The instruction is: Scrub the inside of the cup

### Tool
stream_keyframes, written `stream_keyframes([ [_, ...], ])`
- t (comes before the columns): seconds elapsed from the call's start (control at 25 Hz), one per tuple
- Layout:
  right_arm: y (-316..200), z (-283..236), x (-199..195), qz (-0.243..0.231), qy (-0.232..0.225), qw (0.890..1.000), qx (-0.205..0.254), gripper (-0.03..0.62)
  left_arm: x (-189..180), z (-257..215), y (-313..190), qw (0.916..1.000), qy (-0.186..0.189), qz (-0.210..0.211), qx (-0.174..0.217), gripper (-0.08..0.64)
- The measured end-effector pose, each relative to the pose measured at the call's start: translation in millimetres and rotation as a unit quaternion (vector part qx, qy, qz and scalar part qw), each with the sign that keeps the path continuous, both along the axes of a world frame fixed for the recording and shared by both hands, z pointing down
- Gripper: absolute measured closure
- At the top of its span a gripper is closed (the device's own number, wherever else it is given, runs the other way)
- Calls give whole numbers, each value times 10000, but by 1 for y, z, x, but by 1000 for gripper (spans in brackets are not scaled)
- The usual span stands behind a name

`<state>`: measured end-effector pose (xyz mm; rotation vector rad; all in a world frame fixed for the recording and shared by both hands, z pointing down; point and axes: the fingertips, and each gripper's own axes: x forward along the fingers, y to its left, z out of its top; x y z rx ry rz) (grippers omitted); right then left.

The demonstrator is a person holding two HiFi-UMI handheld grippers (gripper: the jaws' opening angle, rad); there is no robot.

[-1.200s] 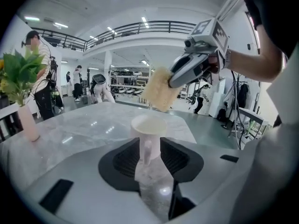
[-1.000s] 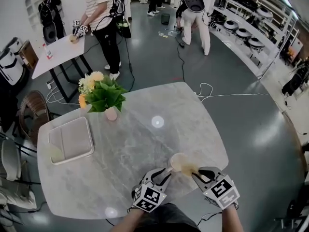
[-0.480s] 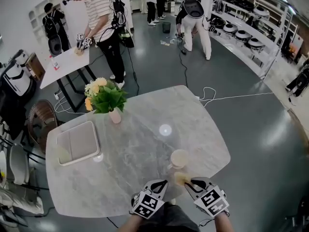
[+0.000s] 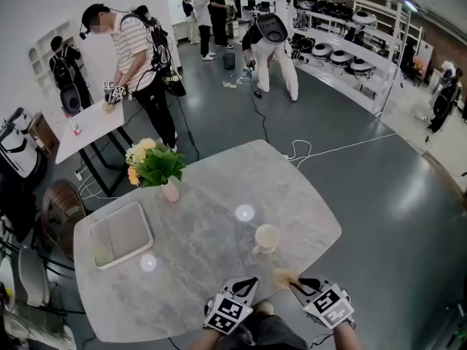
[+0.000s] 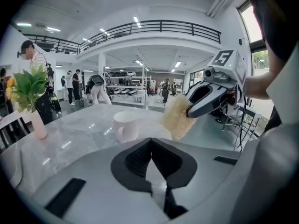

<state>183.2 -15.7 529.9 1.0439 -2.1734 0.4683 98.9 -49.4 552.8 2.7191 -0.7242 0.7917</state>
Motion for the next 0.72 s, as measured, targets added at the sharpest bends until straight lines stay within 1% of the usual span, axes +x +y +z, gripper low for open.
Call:
stream_keyframes([
  [0.2, 32, -8, -23, 243, 4, 9997, 86, 532, -26, 0, 41, 10000, 58, 17, -59, 546],
  [0.44, 81, -15, -64, 144, 56, 9996, 233, 532, -63, 8, 96, 9998, 92, -103, -155, 546],
  [0.56, 114, -18, -78, 188, 32, 9996, 223, 532, -72, 9, 120, 9996, 142, -89, -207, 546],
  [0.72, 153, -21, -94, 310, -138, 9992, 187, 532, -83, 1, 145, 9996, 235, -9, -151, 546],
])
